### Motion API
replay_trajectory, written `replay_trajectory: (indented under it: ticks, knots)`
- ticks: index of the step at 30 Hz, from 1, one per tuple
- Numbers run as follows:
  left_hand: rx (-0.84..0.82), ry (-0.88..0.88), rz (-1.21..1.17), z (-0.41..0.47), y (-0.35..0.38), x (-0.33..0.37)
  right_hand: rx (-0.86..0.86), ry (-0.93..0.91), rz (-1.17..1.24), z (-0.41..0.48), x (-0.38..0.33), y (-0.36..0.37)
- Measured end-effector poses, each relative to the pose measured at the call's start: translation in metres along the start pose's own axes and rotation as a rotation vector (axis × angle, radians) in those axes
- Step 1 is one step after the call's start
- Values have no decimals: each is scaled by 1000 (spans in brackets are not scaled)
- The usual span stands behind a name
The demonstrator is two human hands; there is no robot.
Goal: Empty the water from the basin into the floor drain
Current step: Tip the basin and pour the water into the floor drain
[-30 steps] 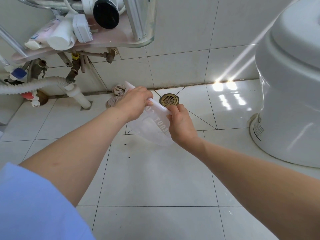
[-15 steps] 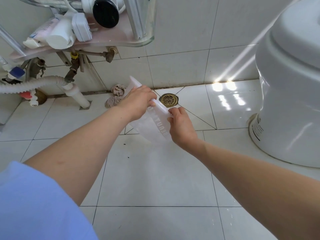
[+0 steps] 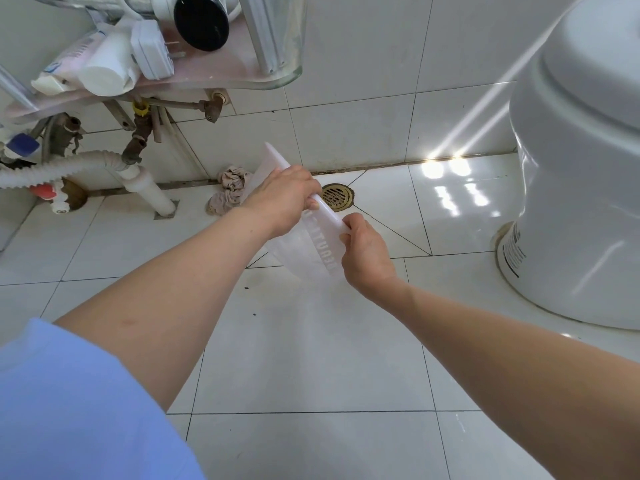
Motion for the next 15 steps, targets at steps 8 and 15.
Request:
replay_trajectory:
  ticks: [8,15]
  knots:
    - [-31,-4,10,-2,3,-3,-7,41,93,-2,1,4]
    - [-43,4,53,-6,0,0,-9,43,152,-3,0,1]
Point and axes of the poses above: each hand's wrist, its own z-axis towards the middle knuckle, its own y-axis out of the palm, x = y × z, the point moved 5 cm from there along z, towards the middle knuckle, and after that the axes turned 4 degrees about x, right-handed, at the moved point
